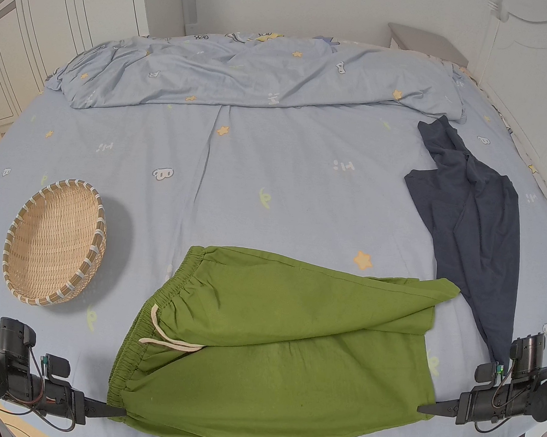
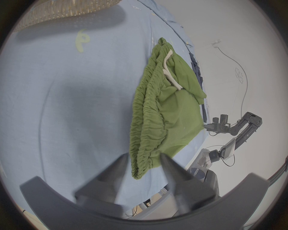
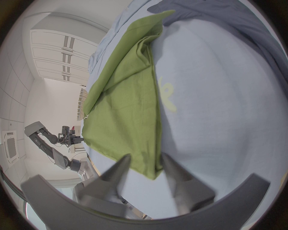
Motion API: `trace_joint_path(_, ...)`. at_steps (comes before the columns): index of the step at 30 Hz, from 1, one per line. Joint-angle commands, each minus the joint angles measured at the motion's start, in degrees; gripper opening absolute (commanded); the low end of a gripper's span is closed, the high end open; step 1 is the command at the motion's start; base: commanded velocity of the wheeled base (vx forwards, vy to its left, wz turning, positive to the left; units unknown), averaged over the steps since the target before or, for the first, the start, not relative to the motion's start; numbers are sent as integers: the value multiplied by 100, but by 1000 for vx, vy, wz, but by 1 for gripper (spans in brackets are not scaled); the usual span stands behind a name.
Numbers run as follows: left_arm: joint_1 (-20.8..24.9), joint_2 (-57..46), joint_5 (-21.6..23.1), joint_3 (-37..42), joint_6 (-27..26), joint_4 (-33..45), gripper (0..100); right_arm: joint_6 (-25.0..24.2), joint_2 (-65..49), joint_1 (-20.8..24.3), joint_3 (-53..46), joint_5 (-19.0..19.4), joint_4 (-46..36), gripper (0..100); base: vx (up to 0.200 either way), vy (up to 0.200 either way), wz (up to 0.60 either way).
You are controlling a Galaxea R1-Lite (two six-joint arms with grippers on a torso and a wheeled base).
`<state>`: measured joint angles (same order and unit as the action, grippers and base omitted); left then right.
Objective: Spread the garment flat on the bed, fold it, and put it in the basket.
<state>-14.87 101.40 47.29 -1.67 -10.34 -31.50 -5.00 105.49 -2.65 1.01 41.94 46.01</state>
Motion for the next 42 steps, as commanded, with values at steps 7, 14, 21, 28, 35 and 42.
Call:
trace_joint_path(7, -104, -305, 35, 18, 5, 4, 100, -10, -300, -52, -101, 52, -74, 100, 0, 0, 0)
trace_joint_path(14, -68, -1457, 79, -105, 278, 4, 100, -124, -1628, -439, -101, -1, -74, 100, 0, 0, 0)
trace_joint_path(21, 1083, -2502, -71, -1635, 2150, 135, 100, -133, -2049, -562, 479, -388, -83, 100, 0, 0, 0)
trace_joint_path(28, 2085, -1553, -1169, -3454, 2818, 48, 100, -274, -1988, -333, 2439, -854, -1287, 100, 0, 0, 0)
trace_joint_path(35, 2120, -622, -1521, -4781, 2853, 127, 100, -309, -2041, -61, 4030, -871, -2702, 100, 0, 0, 0)
trace_joint_path(42, 2217, 503, -1494, -5625, 2844, 127, 100, -291, -2058, 405, 3933, -1188, -2711, 100, 0, 0, 0)
